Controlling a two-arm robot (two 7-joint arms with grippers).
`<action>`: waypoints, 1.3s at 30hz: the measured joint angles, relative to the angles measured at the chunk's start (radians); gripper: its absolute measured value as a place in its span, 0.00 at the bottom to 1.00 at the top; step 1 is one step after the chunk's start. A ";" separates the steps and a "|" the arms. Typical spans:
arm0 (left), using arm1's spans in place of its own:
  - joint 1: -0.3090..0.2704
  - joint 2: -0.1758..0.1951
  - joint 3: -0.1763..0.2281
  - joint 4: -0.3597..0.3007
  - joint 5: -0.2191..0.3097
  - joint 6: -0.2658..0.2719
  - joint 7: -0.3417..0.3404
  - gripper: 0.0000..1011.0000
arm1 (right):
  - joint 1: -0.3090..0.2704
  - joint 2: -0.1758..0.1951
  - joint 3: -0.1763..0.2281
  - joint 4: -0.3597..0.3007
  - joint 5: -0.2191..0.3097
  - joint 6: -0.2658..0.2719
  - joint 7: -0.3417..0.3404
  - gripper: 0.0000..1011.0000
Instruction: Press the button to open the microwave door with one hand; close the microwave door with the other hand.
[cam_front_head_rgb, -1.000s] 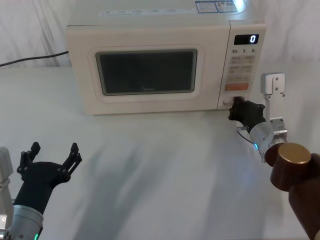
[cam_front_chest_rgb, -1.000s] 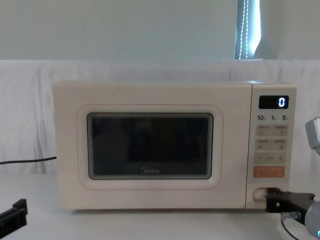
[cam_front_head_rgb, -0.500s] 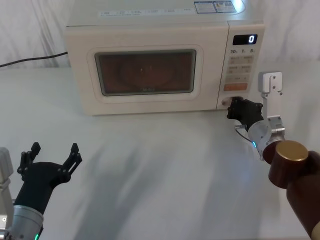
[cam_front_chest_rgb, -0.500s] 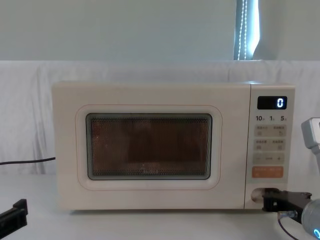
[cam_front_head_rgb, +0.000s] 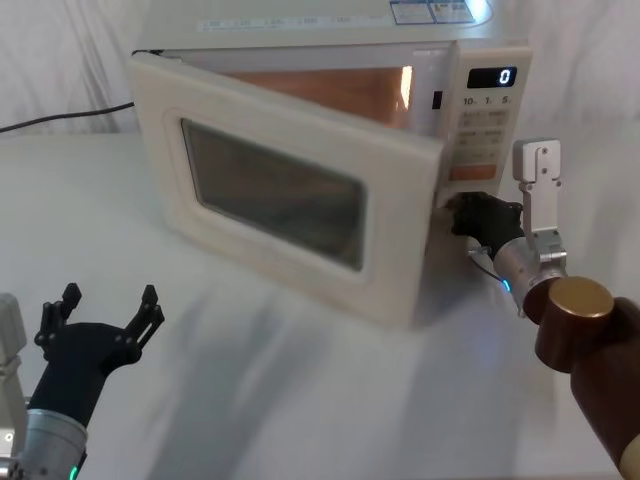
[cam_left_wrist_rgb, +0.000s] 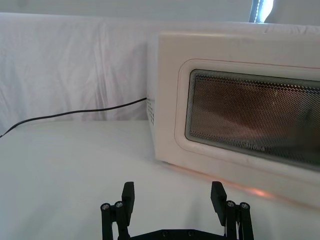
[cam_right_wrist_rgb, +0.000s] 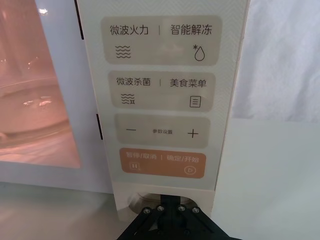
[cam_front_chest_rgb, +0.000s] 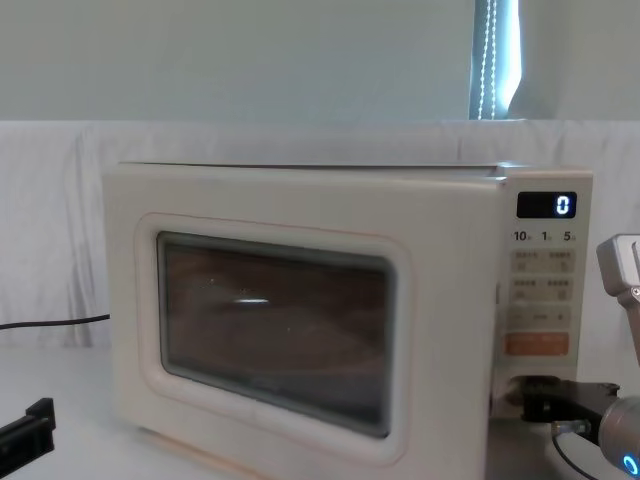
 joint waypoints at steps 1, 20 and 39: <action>0.000 0.000 0.000 0.000 0.000 0.000 0.000 0.99 | -0.003 0.000 0.001 -0.006 0.000 0.002 0.000 0.00; 0.000 0.000 0.000 0.000 0.000 0.000 0.000 0.99 | -0.217 0.010 0.005 -0.338 0.014 0.086 -0.005 0.00; 0.000 0.000 0.000 0.000 0.000 0.000 0.000 0.99 | -0.440 0.014 -0.003 -0.650 0.011 0.095 -0.049 0.00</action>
